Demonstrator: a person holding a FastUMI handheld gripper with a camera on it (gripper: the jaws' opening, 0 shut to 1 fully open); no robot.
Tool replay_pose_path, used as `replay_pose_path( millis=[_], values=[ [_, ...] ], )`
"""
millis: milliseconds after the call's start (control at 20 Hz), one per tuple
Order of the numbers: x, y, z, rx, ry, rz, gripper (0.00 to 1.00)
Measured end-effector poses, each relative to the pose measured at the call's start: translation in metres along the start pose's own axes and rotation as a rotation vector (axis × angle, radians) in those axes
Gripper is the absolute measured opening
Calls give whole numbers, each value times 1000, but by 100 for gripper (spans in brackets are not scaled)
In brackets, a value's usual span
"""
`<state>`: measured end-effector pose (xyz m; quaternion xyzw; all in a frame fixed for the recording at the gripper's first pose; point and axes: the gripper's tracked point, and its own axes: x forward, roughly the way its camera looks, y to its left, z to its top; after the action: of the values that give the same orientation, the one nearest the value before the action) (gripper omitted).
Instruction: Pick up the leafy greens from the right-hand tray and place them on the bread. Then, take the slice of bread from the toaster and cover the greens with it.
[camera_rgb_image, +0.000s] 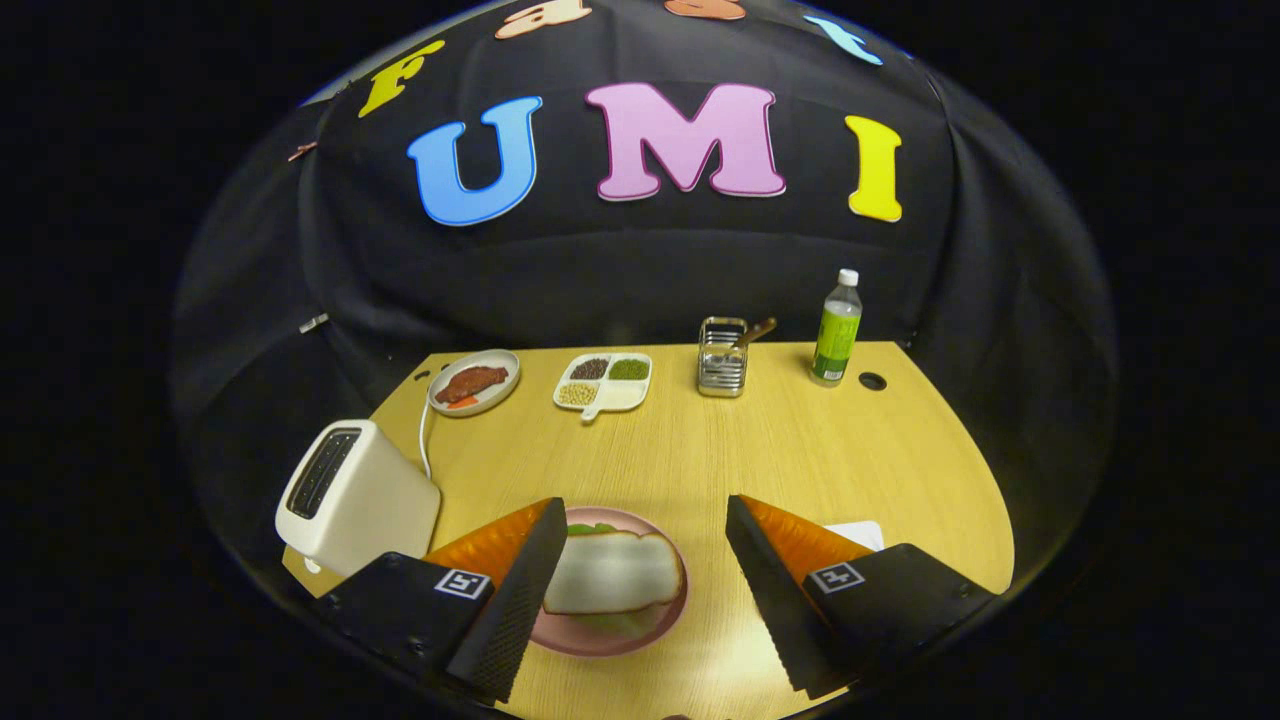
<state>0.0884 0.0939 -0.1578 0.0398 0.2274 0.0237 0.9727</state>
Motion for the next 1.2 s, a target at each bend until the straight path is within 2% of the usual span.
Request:
replay_pose_path(
  millis=[150, 400, 550, 800, 1050, 1200],
  values=[
    [-26, -14, 37, 9, -102, -29, 99],
    [-73, -61, 103, 39, -324, -135, 99],
    [-106, -92, 128, 30, -399, -169, 99],
    [-135, -125, 127, 9, -408, -172, 99],
    [-137, -121, 109, 14, -347, -122, 99],
    [-140, -124, 111, 7, -345, -130, 99]
  ],
)
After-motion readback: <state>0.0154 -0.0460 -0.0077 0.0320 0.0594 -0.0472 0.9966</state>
